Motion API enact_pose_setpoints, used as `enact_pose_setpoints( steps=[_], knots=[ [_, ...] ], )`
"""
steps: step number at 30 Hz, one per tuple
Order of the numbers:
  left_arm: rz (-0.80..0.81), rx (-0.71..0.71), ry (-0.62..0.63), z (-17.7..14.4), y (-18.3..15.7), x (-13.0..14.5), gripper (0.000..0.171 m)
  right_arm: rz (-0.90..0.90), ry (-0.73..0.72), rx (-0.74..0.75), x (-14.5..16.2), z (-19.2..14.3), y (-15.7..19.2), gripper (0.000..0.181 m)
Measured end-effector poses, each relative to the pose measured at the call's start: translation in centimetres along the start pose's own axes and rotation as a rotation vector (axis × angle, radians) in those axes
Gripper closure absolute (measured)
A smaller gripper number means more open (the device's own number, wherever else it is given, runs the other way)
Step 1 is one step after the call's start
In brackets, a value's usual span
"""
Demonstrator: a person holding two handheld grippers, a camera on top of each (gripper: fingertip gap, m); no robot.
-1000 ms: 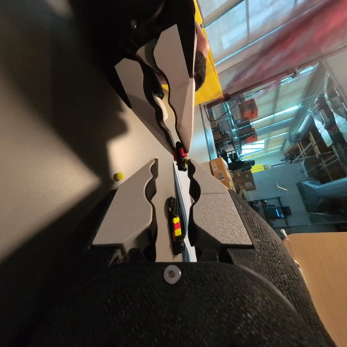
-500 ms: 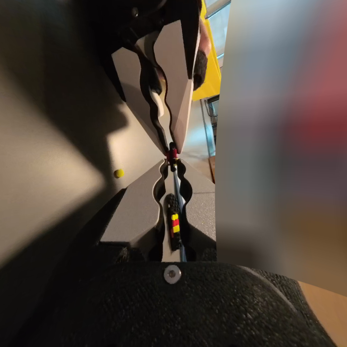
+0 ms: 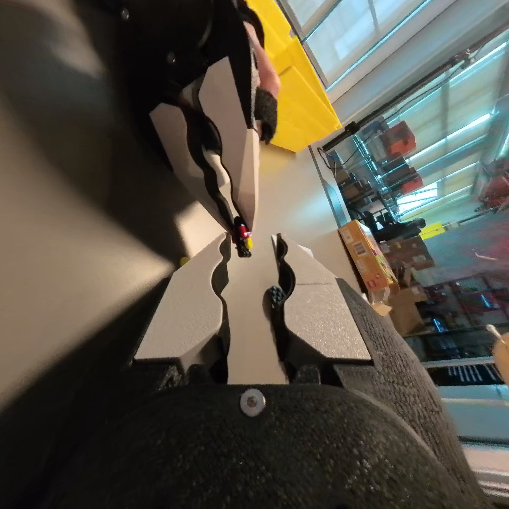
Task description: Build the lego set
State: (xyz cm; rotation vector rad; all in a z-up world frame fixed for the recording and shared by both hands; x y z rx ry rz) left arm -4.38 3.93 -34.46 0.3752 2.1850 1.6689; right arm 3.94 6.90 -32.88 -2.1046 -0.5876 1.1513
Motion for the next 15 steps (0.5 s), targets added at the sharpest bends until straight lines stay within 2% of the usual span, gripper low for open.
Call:
enact_pose_setpoints(
  steps=[4, 8, 10, 15],
  knots=[
    [0.013, -0.012, 0.024, 0.2, 0.0, 0.4, 0.163, 0.116, -0.049, -0.067, 0.8, -0.9, -0.9, 0.146],
    [0.033, -0.038, 0.04, 0.4, 0.1, 0.7, 0.163, 0.435, -0.088, -0.444, 1.0, -1.9, -1.0, 0.154],
    [0.052, -0.047, 0.036, 0.4, 0.0, 0.6, 0.163, 0.483, -0.051, -0.593, 0.6, -1.9, -0.1, 0.157],
    [0.106, -0.051, 0.025, 0.3, -0.5, 0.3, 0.163, 0.437, 0.106, -0.62, 1.0, -0.6, 1.3, 0.165]
  ],
)
Point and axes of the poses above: each gripper's, where its closed fingertips meet, z out along the fingers, x out of its underside, y = z × x across the jaws, the point moved 6 cm from there along -z, back along the fingers, and after that the axes turned 13 degrees about y, right-handed, at the moved point
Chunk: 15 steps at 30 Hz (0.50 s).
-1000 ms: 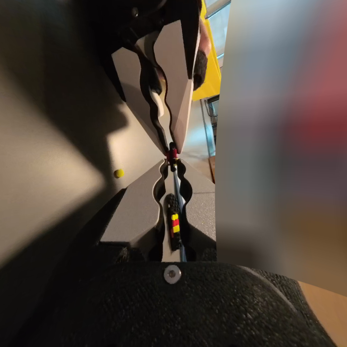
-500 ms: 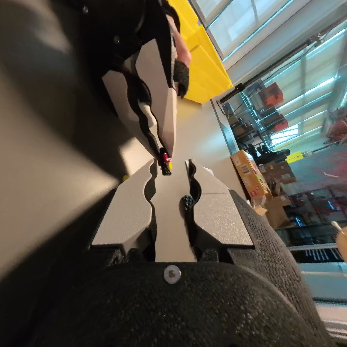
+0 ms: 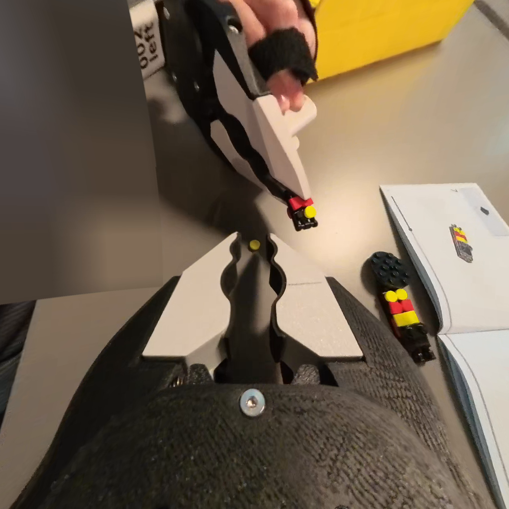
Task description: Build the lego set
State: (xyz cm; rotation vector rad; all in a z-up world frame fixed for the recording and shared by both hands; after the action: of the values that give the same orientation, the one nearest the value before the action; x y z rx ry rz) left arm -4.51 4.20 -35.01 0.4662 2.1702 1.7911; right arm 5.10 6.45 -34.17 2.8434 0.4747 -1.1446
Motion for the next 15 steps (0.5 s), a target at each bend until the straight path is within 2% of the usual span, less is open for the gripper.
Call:
enact_pose_setpoints(
  steps=[6, 10, 12, 15],
  knots=[
    [0.024, -0.003, -0.009, -0.1, -0.2, -0.2, 0.163, 0.022, 0.09, -0.014, 0.4, 0.9, 0.0, 0.167],
    [0.035, -0.01, -0.013, -0.1, -0.2, -0.3, 0.163, 0.021, 0.096, 0.002, 0.4, 1.0, 0.0, 0.176],
    [0.037, -0.017, -0.016, -0.2, -0.2, -0.3, 0.163, -0.01, 0.087, 0.021, 0.3, 0.9, 0.1, 0.176],
    [0.022, -0.029, -0.027, -0.3, 0.1, -0.3, 0.163, -0.019, -0.008, 0.055, -0.5, -0.5, -0.2, 0.177]
  ],
)
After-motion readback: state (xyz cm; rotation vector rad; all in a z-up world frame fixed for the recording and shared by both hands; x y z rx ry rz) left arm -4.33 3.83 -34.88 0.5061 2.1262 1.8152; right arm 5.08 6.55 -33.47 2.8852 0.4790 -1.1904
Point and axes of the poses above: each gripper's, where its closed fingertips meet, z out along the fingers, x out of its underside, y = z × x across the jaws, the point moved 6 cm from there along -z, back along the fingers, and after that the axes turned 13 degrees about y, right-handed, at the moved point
